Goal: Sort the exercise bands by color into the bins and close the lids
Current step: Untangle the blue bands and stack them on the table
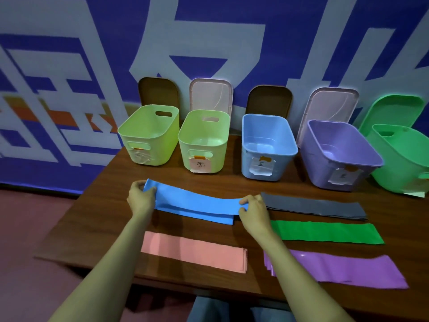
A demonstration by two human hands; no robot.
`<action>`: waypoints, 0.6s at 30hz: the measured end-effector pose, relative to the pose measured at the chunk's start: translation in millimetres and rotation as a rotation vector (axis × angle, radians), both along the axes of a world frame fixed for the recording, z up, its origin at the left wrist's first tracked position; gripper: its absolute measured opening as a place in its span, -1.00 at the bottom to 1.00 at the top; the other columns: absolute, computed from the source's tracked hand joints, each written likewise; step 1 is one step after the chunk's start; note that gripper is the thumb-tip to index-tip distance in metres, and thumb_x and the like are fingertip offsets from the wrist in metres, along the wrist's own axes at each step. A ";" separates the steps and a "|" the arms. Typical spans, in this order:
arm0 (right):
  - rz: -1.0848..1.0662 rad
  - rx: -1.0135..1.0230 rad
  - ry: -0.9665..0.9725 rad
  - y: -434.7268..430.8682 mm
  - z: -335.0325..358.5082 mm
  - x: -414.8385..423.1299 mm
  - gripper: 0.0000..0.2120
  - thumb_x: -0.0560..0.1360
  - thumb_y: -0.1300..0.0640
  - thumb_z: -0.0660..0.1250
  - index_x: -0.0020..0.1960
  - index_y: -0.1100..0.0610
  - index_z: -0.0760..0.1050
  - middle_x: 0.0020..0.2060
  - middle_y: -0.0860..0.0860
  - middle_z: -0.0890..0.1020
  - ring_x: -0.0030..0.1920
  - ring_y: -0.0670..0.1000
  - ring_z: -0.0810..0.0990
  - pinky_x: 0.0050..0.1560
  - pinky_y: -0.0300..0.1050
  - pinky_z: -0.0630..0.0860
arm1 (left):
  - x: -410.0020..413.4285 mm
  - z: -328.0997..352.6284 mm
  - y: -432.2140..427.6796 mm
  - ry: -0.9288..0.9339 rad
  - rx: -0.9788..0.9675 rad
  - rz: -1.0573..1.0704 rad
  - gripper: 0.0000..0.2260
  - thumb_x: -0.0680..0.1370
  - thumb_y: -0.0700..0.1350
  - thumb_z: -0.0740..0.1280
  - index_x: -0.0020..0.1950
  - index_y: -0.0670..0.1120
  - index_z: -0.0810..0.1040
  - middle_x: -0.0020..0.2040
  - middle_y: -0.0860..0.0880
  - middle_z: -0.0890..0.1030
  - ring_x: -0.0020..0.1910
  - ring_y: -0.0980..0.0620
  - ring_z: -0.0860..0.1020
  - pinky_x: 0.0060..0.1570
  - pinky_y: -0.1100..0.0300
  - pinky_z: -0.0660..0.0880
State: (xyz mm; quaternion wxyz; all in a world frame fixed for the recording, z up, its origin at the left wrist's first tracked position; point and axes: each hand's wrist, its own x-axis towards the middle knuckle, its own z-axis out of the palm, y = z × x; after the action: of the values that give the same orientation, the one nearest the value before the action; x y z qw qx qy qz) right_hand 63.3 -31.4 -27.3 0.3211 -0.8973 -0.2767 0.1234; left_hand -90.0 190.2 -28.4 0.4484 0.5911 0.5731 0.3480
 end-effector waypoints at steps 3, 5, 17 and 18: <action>0.000 -0.037 0.008 9.4 -9.4 -9.1 -0.83 0.54 0.26 0.20 0.10 0.15 0.49 0.14 0.07 0.40 0.02 0.12 0.54 0.00 -0.14 0.43 | -5.2 -3.1 11.5 0.023 0.004 0.029 -0.72 0.51 -0.25 0.35 0.21 -0.19 0.48 0.19 -0.18 0.53 0.17 -0.15 0.49 0.04 0.07 0.41; 0.014 -0.038 -0.009 14.0 -14.7 -12.7 -0.80 0.55 0.26 0.16 0.11 0.14 0.49 0.15 0.07 0.41 0.01 0.11 0.54 -0.04 -0.13 0.45 | -9.5 -5.6 20.1 0.053 0.001 0.035 -0.72 0.50 -0.25 0.35 0.21 -0.20 0.49 0.20 -0.19 0.54 0.18 -0.16 0.49 0.11 0.04 0.41; 0.017 -0.066 0.005 25.9 -40.1 -16.0 -0.81 0.55 0.22 0.19 0.07 0.06 0.53 0.08 0.00 0.50 0.10 0.01 0.49 0.02 -0.11 0.51 | -20.5 -26.2 37.9 0.189 -0.004 -0.025 -0.75 0.53 -0.22 0.35 0.19 -0.21 0.49 0.21 -0.20 0.53 0.19 -0.16 0.49 0.12 0.03 0.43; 0.012 -0.064 0.006 26.1 -41.8 -16.4 -0.82 0.55 0.22 0.20 0.06 0.05 0.53 0.07 0.00 0.50 0.10 0.01 0.49 0.03 -0.09 0.52 | -20.5 -26.9 38.6 0.190 0.002 -0.024 -0.75 0.53 -0.22 0.35 0.19 -0.22 0.49 0.20 -0.20 0.54 0.18 -0.16 0.50 0.11 0.03 0.44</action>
State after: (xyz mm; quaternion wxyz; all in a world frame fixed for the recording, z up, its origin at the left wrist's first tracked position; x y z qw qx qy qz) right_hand 46.8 -5.3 -69.1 0.2923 -0.9051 -0.2769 0.1368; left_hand -110.5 228.8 -55.3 0.3957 0.6287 0.6055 0.2855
